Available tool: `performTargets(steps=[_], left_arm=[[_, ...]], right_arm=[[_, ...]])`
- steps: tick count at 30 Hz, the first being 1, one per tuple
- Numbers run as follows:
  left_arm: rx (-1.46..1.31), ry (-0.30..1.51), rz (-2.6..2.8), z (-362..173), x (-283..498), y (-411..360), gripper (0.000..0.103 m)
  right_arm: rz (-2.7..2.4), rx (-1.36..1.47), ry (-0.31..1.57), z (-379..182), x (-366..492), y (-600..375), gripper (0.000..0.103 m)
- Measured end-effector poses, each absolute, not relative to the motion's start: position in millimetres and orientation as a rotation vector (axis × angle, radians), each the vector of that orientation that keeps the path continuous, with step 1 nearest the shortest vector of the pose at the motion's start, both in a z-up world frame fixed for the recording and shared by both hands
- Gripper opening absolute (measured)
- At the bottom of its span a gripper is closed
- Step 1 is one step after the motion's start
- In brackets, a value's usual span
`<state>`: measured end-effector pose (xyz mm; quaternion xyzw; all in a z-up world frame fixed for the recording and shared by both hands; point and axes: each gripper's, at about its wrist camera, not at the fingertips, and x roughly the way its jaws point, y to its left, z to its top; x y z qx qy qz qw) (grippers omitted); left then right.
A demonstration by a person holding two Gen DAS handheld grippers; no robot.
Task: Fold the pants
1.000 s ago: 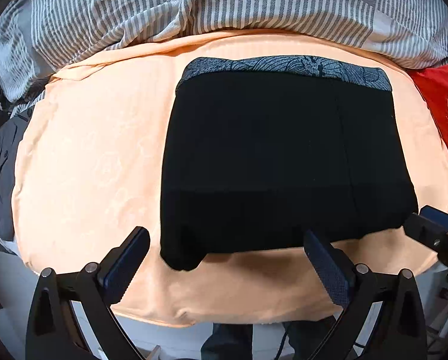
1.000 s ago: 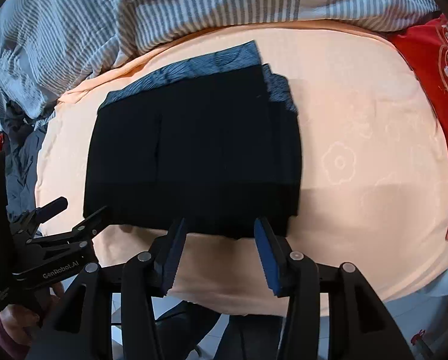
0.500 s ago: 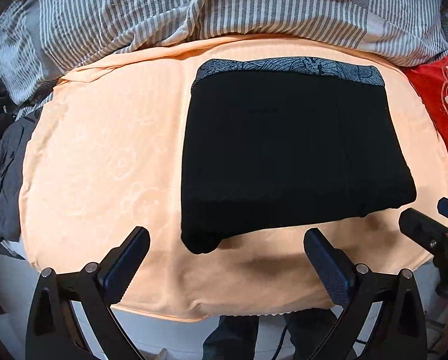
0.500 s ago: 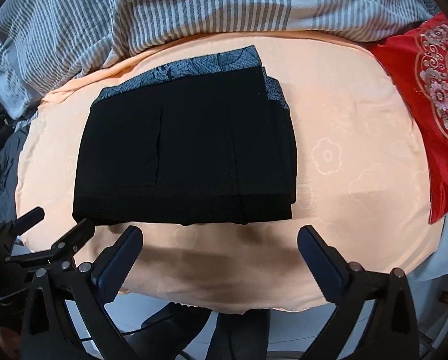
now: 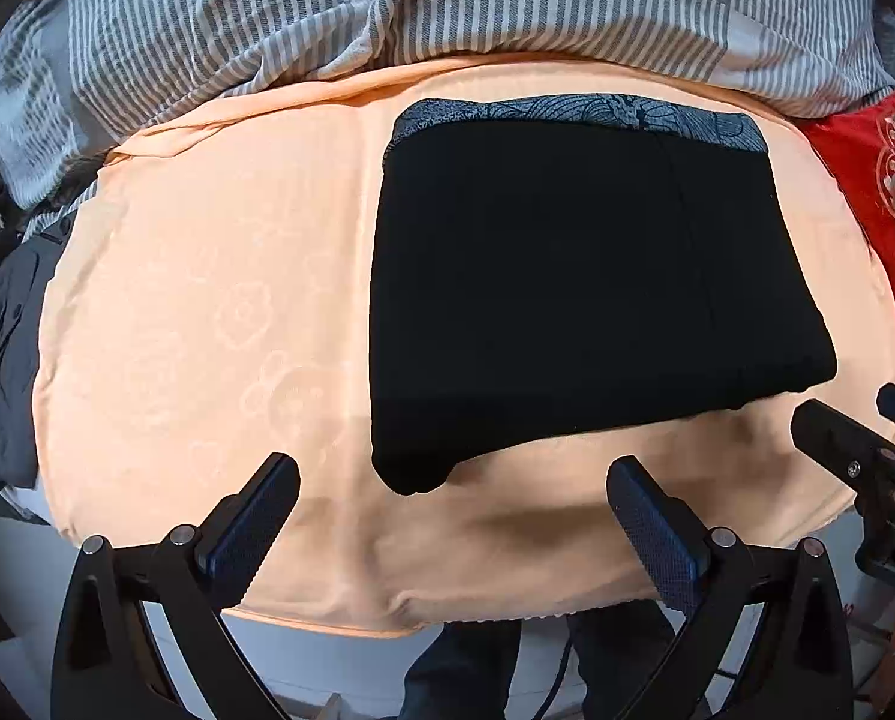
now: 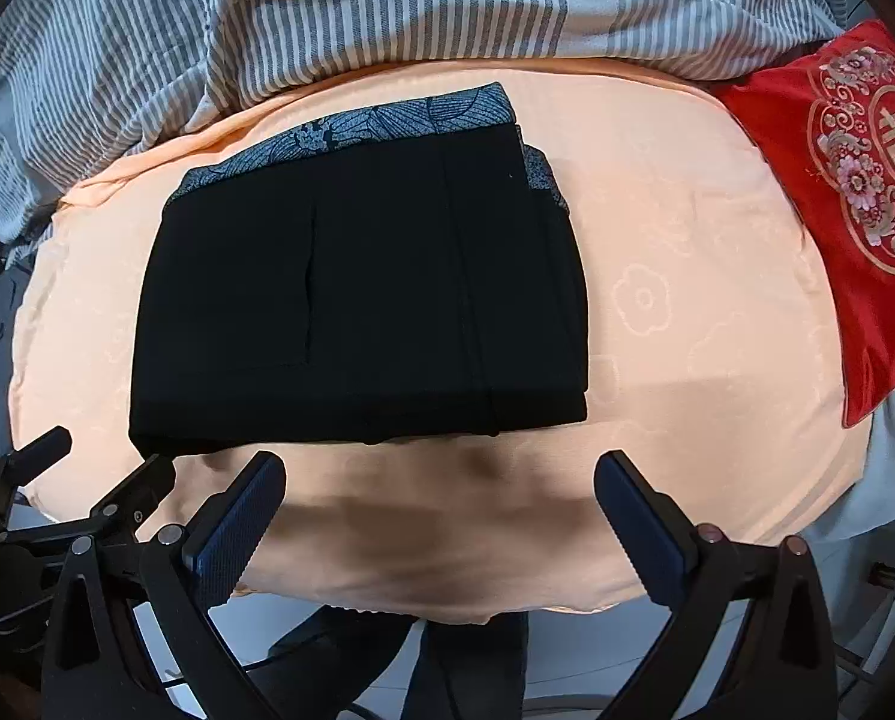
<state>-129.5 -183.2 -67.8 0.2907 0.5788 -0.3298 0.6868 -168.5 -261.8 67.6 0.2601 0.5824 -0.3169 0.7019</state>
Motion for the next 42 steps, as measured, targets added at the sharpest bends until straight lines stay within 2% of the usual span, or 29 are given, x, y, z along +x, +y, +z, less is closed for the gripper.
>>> performTargets(steps=[42], left_arm=[[0.661, 1.262, -0.77, -58, -133, -182, 0.103]], right_arm=[[-0.725, 0.533, 1.297, 72, -165, -251, 0.103]])
